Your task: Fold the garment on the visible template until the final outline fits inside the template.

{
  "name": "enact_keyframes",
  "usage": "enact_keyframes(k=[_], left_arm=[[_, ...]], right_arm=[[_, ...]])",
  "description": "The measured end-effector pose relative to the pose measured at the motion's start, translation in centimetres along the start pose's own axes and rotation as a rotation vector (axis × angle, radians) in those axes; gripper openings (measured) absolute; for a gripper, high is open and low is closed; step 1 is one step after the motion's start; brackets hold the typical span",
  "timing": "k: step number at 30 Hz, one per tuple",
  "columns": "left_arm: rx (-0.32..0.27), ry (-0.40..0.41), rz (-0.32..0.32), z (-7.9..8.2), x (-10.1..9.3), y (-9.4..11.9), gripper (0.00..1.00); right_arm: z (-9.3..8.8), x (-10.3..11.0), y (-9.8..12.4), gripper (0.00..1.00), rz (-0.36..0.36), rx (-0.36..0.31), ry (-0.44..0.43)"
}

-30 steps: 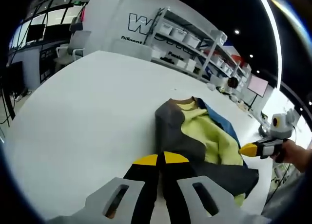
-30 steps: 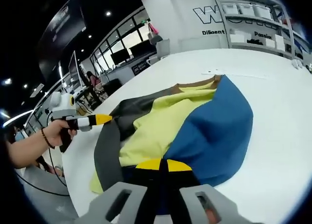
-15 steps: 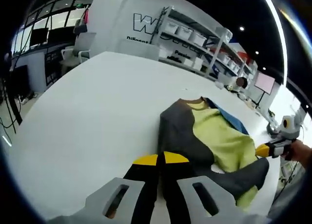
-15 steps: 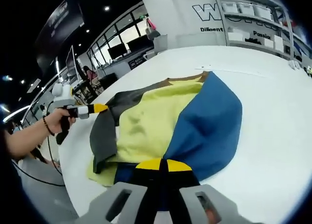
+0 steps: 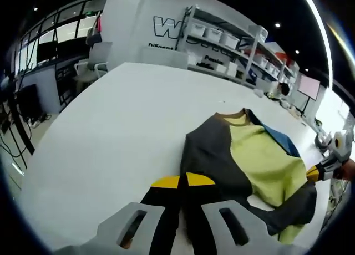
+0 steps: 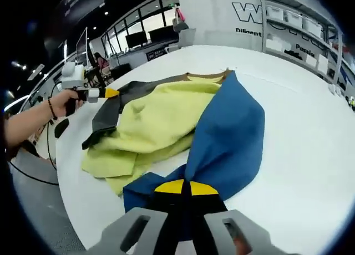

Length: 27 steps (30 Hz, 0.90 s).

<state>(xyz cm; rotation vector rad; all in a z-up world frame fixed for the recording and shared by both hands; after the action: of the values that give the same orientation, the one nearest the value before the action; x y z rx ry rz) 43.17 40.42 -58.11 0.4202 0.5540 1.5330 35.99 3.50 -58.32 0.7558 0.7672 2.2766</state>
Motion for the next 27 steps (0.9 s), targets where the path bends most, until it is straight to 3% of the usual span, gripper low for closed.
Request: enact_keyframes(k=[9,14,20,27], left_arm=[[0.012,-0.002,0.039,-0.3,0.8,-0.2,0.00],[-0.002,-0.004,0.028,0.1,0.6,0.5,0.00],[-0.015,-0.062,0.038,0.3,0.8,2.0,0.07],[-0.028,-0.051,-0.028,0.3,-0.5,4.0,0.10]], right_arm=[[-0.6,0.1,0.6,0.00,-0.005,0.009,-0.013],[-0.3,0.7,0.8,0.00,-0.001,-0.011,0.033],[0.1,1.2,1.4,0.17,-0.020,-0.034,-0.003],[0.6,2.8,1.2,0.19,0.015,-0.065,0.027]])
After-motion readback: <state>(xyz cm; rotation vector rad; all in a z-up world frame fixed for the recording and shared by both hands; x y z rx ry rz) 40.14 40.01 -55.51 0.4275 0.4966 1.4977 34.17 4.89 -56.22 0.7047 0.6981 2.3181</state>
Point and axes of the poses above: the point that each gripper's makers call its tool centre point, and the gripper's own axes: y roughly backward along the fingers, x roughly to its left, z roughly out of its top, the point moved 7 cm from there along y, roughly backward along the fingers, and after that the axes turned 14 degrees about z, right-handed, at the moved point
